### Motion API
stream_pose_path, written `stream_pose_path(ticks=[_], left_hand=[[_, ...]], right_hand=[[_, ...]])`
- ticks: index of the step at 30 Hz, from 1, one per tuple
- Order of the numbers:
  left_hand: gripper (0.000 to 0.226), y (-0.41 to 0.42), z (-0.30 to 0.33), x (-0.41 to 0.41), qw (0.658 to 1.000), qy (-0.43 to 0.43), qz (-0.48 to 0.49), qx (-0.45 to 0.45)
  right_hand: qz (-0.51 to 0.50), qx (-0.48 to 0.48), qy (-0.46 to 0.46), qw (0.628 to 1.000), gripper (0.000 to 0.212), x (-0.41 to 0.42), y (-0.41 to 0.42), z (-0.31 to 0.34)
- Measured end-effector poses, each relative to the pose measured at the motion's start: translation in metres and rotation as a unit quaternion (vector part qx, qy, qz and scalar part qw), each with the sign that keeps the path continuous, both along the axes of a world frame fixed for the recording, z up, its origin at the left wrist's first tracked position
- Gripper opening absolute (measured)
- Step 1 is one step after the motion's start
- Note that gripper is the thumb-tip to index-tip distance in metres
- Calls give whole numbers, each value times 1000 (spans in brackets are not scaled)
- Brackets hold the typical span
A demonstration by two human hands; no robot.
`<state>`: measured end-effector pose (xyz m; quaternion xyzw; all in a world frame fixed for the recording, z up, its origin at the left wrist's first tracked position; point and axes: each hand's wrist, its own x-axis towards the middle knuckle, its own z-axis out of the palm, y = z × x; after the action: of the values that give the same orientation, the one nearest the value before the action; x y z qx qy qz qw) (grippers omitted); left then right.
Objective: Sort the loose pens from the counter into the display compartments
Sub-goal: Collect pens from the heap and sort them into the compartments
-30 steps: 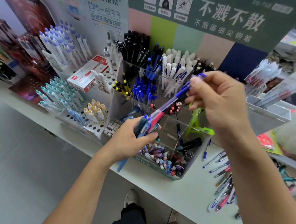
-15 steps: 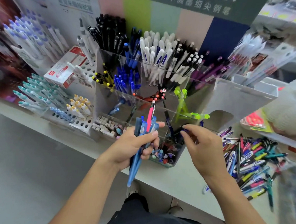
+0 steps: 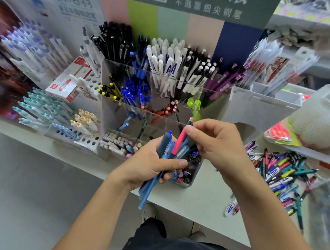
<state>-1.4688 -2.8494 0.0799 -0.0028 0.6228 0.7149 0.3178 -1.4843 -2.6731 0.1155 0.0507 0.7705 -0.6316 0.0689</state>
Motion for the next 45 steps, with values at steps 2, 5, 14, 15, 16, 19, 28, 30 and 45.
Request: stream_pose_path(ticks=[2,5,14,15,16,19,28,30,45], left_hand=[[33,0,-1,-1,999,-4,36,16],[32,-3,1,-3,994,-26,79,69],[22,8,26,-25,979,-8,170,116],[19,10,27,-27,977,-8,175,120],[15,12,28,-28,976,-8,179,121],[9,16,27,-26,977,-5,181,114],[13,-53,3,-12,932,-28,347,104],[5,-69,-1,-10,923,-28,371,93],[17,-52,-23,6,943,-105,314,30]], right_hand=[[-4,-12,29,1000,13,-1,1,4],[3,-47,86,995,10,2,-5,13],[-234,-43,412,880,11,-23,38,59],[-231,-14,428,874,12,-28,42,60],[-229,6,431,873,13,-32,44,62],[-200,-19,381,902,14,-34,34,65],[-104,-6,213,972,16,6,-8,-1],[-81,22,189,978,16,11,-15,-15],[78,404,138,901,8,-6,-22,-53]])
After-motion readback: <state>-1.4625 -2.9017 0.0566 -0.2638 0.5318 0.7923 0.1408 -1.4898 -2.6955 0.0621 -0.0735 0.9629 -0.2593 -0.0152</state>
